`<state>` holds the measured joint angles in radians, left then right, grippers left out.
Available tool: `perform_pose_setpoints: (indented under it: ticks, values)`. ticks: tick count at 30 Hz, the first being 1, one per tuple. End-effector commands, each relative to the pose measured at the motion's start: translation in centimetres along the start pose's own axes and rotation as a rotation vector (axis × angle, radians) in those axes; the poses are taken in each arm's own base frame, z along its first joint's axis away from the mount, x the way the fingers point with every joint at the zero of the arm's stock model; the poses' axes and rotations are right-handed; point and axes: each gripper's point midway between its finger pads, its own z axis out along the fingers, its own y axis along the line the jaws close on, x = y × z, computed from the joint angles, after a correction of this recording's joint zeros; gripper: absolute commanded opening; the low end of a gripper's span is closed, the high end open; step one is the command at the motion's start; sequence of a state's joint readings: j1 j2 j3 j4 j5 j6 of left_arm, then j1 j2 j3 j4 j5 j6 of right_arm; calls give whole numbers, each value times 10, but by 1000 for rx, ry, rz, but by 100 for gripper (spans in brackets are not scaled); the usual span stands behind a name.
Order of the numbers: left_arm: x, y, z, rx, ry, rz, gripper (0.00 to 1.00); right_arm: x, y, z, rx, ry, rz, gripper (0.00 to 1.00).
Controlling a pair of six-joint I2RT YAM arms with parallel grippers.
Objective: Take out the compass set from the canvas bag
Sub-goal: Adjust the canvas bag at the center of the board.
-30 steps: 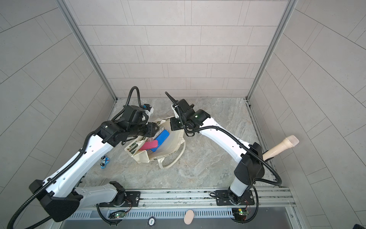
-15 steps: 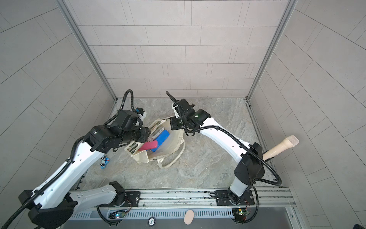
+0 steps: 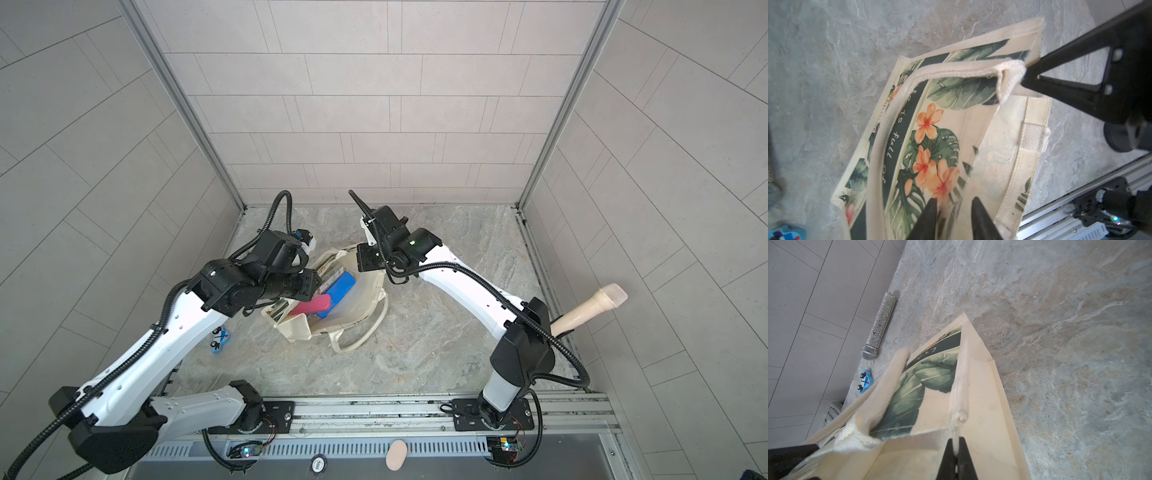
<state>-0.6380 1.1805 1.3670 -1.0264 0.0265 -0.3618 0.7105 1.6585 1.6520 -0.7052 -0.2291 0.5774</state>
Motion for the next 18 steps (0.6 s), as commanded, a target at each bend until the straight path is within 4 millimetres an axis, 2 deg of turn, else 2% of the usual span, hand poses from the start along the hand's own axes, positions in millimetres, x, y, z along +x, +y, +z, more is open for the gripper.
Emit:
perform_pose_setpoints:
  ticks: [1, 3, 10, 12, 14, 17, 18]
  values:
    - [5, 2, 5, -17, 27, -3, 11, -8, 3, -7, -19, -37, 8, 0]
    - [4, 4, 2, -28, 13, -11, 0, -7, 3, -7, -19, -39, 9, 0]
    - [-8, 16, -11, -104, -24, 36, 0, 1, -2, -8, 1, -28, -11, 1]
    - [-17, 18, -17, -124, -52, 48, 0, 15, -7, -7, 35, -14, -45, 10]
    - [-27, 20, -24, -141, -92, 57, 0, 32, -16, -7, 73, 1, -64, 12]
    - [-42, 22, -33, -167, -152, 72, 0, 50, -29, -16, 124, -2, -73, 26]
    - [-46, 23, -35, -173, -167, 77, 0, 53, -34, -20, 144, -14, -76, 33]
